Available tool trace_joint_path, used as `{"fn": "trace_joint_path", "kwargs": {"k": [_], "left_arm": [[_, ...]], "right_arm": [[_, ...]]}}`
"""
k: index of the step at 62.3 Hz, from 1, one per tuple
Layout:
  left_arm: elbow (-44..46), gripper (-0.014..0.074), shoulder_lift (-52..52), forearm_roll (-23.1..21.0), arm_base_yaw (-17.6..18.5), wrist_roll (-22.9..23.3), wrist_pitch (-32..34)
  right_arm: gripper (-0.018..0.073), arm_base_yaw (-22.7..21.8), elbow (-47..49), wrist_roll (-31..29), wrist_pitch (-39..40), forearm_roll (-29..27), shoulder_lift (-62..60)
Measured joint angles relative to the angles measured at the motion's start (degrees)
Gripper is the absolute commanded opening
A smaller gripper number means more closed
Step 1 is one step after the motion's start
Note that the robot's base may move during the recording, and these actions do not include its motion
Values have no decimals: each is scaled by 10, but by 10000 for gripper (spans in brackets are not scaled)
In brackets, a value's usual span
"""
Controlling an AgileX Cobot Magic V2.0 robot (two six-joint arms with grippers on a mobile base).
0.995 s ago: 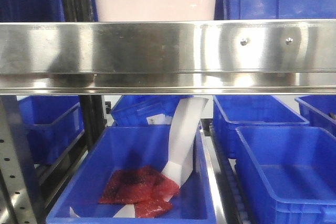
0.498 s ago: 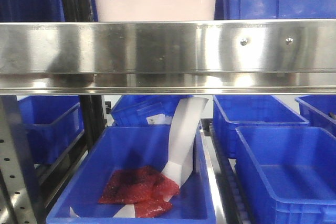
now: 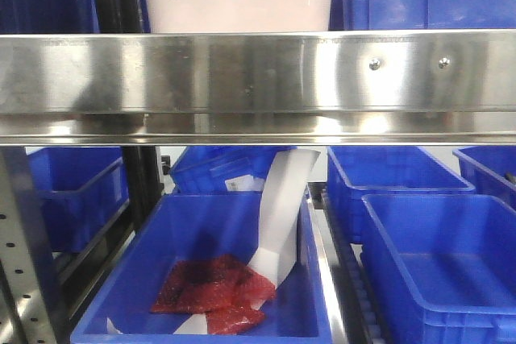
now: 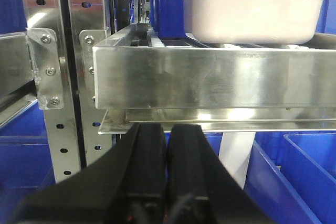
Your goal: Grab white bin and place on right shelf
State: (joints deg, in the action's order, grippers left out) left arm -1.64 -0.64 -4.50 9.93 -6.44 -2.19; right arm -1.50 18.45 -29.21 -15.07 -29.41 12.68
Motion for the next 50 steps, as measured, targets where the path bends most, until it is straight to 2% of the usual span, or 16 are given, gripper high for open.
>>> {"fn": "trace_joint_path", "kwargs": {"k": [4, 9, 16, 25, 41, 50], "left_arm": [[0, -118, 0, 0, 0, 0, 0], [0, -118, 0, 0, 0, 0, 0], [0, -118, 0, 0, 0, 0, 0], [0, -118, 0, 0, 0, 0, 0], [0, -118, 0, 0, 0, 0, 0], [0, -118, -1, 0, 0, 0, -1]], "right_arm": [[69, 0, 0, 105, -7, 108, 0], [69, 0, -3, 233, -9, 213, 0], [69, 0, -25, 316, 1, 298, 0], [69, -1, -76, 335, 27, 324, -12], [69, -29, -184, 337, 59, 329, -105], [69, -32, -200, 339, 60, 329, -132]]}}
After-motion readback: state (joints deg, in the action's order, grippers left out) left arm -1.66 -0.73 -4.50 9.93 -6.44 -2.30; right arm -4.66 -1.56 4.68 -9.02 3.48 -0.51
